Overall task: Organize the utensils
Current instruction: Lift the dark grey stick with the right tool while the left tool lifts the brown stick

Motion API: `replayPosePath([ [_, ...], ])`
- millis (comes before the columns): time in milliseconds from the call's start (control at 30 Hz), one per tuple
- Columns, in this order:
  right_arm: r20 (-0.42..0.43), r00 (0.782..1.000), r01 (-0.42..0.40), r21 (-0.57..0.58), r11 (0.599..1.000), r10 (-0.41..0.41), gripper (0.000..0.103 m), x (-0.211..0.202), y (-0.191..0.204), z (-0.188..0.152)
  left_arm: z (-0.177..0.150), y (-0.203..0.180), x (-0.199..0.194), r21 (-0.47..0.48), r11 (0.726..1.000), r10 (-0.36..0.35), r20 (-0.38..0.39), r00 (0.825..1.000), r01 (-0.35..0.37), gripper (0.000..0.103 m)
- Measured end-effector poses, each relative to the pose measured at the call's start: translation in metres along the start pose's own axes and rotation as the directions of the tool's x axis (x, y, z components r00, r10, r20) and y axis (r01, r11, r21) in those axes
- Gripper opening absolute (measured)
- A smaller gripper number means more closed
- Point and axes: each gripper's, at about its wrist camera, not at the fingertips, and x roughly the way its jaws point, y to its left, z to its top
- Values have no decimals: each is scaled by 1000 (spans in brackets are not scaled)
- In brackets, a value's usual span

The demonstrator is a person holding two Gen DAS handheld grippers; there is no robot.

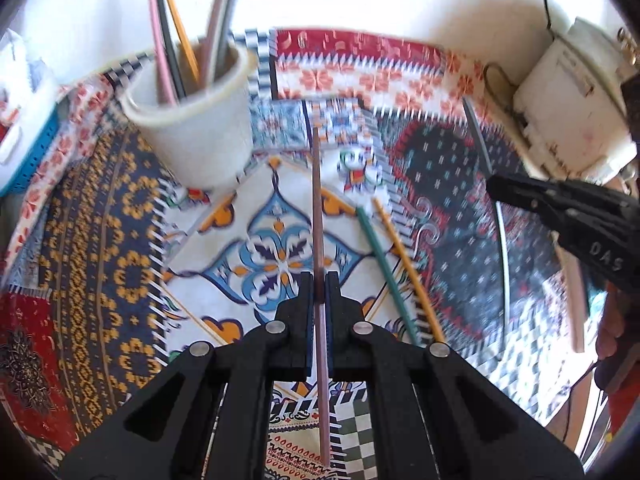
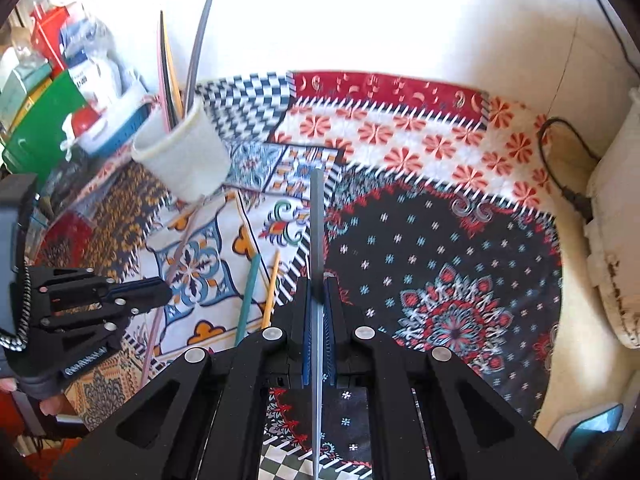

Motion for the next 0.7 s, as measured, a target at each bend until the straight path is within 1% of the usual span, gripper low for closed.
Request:
replayPosePath([
  [133, 43, 999, 7, -5, 1000, -6, 5, -17, -2, 4, 6, 5, -27, -24, 1000, -10, 65, 998, 11, 3],
  [300, 90, 996, 2, 2, 1000, -2, 5, -35, -2, 9, 19, 10, -53, -40, 999, -10, 135, 991, 15, 3],
  [333, 99, 995, 2, 2, 1000, -2, 5, -38, -2, 10, 23, 4, -53, -43, 999, -7, 146, 989, 14, 3],
  [400, 117, 993, 1, 4, 1000, -1, 5, -44, -1, 13, 26, 6, -63, -47, 999, -5, 169, 986, 13, 3],
  [700, 199, 980, -12, 4, 1000, 11, 5, -70, 6, 22, 35, 4, -85, -47, 999, -5, 240, 971, 16, 3],
])
